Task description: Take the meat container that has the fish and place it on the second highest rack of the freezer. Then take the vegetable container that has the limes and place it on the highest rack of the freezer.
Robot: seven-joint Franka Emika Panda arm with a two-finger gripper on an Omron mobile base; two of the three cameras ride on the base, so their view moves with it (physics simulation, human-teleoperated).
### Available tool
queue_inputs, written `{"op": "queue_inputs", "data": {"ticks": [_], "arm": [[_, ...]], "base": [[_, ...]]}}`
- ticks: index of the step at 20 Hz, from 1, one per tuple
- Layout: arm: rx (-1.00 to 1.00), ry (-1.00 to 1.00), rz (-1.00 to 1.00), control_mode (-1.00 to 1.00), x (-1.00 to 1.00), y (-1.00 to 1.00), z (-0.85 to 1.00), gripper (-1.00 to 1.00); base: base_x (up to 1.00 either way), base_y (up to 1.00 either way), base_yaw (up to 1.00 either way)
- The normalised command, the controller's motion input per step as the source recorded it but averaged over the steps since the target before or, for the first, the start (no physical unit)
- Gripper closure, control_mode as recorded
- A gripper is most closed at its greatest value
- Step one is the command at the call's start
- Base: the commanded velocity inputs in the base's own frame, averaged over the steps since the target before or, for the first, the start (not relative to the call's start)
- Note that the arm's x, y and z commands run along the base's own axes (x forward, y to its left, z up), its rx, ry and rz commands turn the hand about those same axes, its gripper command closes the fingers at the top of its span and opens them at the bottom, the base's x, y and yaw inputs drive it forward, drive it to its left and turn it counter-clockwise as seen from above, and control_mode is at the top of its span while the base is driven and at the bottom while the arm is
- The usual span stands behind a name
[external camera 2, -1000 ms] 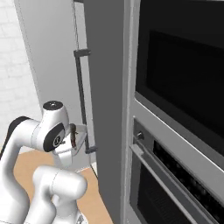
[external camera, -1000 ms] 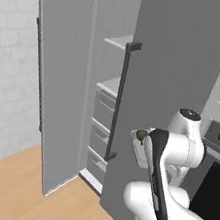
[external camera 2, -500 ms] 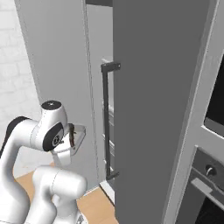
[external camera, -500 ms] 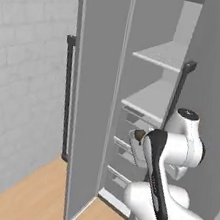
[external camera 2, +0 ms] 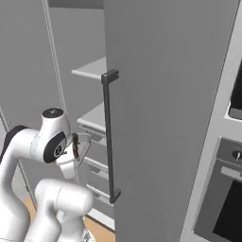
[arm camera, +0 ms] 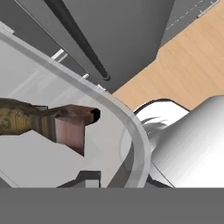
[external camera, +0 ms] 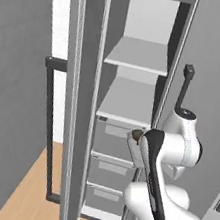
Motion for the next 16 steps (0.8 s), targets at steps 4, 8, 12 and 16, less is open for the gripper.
{"op": "queue_inputs", "data": {"ticks": [4,8,12,16], "arm": [[0.00,0.00,0.00,1.00,0.00,0.00,0.00,1.00],[0.00,0.00,0.00,1.00,0.00,0.00,0.00,1.00],[0.00,0.00,0.00,1.00,0.00,0.00,0.00,1.00],[0.00,-0.06,-0.06,-1.00,0.33,0.18,0.24,1.00]], "base": [[0.53,0.41,-0.24],[0.30,0.12,-0.13],[0.25,0.18,-0.04],[0.07,0.00,-0.01]]}}
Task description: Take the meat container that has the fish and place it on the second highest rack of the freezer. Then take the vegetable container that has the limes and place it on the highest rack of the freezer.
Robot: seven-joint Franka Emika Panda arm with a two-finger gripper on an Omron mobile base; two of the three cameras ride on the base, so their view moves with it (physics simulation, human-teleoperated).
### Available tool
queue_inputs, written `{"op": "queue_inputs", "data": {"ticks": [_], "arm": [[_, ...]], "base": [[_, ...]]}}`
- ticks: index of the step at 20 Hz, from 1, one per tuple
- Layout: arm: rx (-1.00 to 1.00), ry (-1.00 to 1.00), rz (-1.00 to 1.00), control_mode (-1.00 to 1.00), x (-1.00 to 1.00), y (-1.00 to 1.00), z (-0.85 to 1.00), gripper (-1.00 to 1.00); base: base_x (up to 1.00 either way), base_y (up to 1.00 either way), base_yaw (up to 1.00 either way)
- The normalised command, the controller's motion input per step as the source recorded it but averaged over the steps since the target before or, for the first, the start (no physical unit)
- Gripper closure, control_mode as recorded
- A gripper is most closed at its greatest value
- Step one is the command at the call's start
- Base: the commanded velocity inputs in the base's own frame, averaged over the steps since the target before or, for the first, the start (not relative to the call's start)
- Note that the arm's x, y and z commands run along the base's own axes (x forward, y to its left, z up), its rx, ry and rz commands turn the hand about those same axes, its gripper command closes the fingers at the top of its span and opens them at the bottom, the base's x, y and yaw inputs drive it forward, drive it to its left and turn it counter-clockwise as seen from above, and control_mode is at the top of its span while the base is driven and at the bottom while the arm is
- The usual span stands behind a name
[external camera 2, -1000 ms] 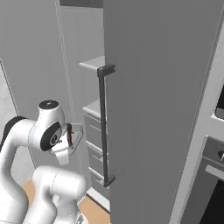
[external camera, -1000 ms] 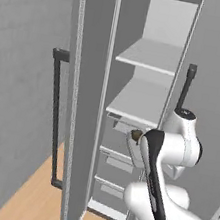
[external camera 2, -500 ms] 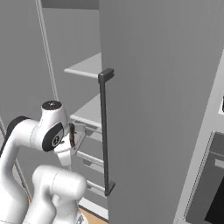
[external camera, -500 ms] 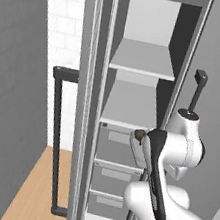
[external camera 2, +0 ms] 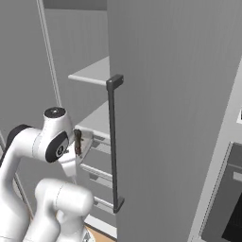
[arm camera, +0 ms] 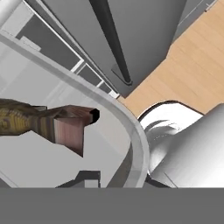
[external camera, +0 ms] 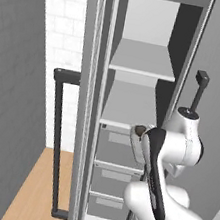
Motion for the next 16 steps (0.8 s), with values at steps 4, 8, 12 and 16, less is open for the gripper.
{"op": "queue_inputs", "data": {"ticks": [4,8,12,16], "arm": [[0.01,-0.16,-0.14,-1.00,0.61,0.07,0.34,1.00],[0.03,-0.01,-0.09,-1.00,0.99,0.00,0.00,1.00],[0.00,0.01,-0.02,-1.00,1.00,0.07,0.00,1.00],[0.00,0.00,0.00,-1.00,0.73,0.08,0.00,1.00]], "base": [[0.00,0.00,0.00],[0.00,0.00,0.00],[0.00,0.00,0.00],[0.00,0.00,0.00]]}}
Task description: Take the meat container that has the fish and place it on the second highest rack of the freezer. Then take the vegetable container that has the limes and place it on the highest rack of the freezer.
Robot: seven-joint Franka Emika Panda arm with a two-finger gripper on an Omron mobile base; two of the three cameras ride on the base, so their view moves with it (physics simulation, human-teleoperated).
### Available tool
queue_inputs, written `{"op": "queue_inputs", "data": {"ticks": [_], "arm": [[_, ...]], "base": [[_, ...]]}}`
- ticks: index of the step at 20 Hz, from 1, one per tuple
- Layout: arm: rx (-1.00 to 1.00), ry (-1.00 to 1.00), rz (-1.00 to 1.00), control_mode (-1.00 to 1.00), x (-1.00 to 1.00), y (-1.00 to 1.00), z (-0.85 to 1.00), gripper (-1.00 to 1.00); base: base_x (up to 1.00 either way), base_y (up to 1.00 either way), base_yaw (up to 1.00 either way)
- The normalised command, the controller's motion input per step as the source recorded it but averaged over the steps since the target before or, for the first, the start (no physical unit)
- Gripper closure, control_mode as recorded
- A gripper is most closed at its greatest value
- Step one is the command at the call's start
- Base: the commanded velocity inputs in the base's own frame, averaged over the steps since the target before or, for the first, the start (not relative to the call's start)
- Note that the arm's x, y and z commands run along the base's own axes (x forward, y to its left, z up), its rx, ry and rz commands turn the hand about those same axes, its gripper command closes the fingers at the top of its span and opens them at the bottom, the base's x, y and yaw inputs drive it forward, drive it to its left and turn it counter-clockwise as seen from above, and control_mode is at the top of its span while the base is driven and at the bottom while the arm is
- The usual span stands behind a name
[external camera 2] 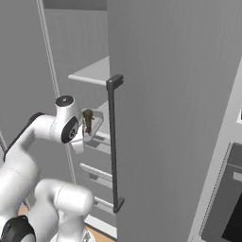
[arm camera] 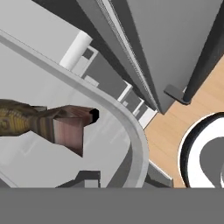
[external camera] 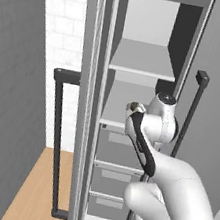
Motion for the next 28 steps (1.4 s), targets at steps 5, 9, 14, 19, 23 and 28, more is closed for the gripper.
{"op": "queue_inputs", "data": {"ticks": [5,9,14,19,23,28], "arm": [[0.00,0.03,0.00,-1.00,0.79,0.00,-0.04,1.00],[0.00,0.06,0.00,-1.00,0.52,0.00,-0.42,1.00],[0.00,0.00,0.00,-1.00,0.70,0.00,-0.17,1.00],[-0.01,0.00,0.00,-1.00,0.75,-0.13,-0.11,1.00],[-0.01,0.00,0.00,-1.00,0.59,-0.21,-0.18,1.00],[-0.01,0.00,-0.01,-1.00,0.70,-0.24,-0.03,-1.00]], "base": [[0.00,0.00,0.00],[0.00,0.00,0.00],[0.00,0.00,0.00],[0.00,0.00,0.00],[0.00,0.00,0.00],[0.00,0.00,0.00]]}}
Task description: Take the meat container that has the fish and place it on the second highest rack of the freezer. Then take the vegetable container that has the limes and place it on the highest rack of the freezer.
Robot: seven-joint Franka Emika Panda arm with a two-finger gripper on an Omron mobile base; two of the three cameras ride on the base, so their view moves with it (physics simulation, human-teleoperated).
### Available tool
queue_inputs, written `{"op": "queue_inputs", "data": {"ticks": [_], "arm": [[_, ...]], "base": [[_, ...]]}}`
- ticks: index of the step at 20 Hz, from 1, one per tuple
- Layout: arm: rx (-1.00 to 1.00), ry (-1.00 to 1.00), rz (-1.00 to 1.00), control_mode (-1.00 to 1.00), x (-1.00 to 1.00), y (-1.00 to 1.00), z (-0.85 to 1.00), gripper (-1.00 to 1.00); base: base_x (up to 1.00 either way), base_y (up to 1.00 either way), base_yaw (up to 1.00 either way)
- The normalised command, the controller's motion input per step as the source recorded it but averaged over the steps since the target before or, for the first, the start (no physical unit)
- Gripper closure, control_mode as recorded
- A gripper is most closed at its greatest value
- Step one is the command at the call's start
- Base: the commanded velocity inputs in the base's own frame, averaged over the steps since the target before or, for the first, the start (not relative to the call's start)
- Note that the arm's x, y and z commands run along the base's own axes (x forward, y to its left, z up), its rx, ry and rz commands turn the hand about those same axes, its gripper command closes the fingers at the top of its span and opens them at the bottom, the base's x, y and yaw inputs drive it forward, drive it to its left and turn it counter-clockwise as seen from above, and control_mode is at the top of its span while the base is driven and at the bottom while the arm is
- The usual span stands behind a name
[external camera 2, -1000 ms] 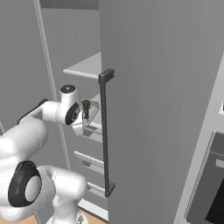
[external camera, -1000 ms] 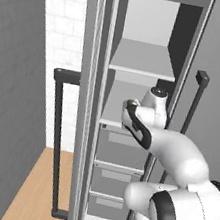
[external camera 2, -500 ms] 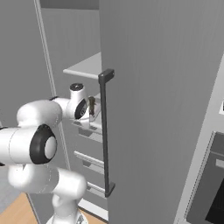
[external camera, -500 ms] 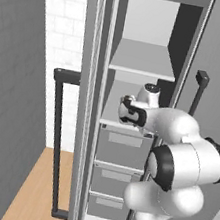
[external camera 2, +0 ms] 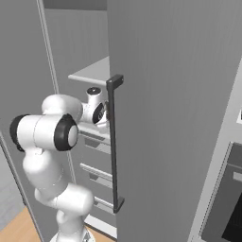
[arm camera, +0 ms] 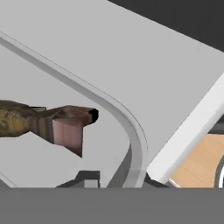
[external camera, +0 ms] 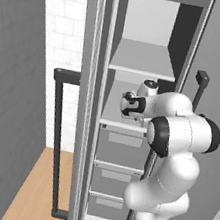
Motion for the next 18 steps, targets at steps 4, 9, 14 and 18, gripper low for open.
{"op": "queue_inputs", "data": {"ticks": [4,9,14,18], "arm": [[-0.07,-0.02,0.00,-1.00,0.03,-0.02,-0.08,-1.00],[-0.12,-0.26,0.00,-1.00,-0.56,0.20,0.25,-1.00],[-0.08,-0.15,-0.04,-1.00,-1.00,0.54,0.52,-1.00],[0.00,0.00,-0.02,-1.00,-1.00,0.25,0.89,-1.00]], "base": [[0.00,0.00,0.00],[0.00,0.00,0.00],[0.00,0.00,0.00],[0.00,0.00,0.00]]}}
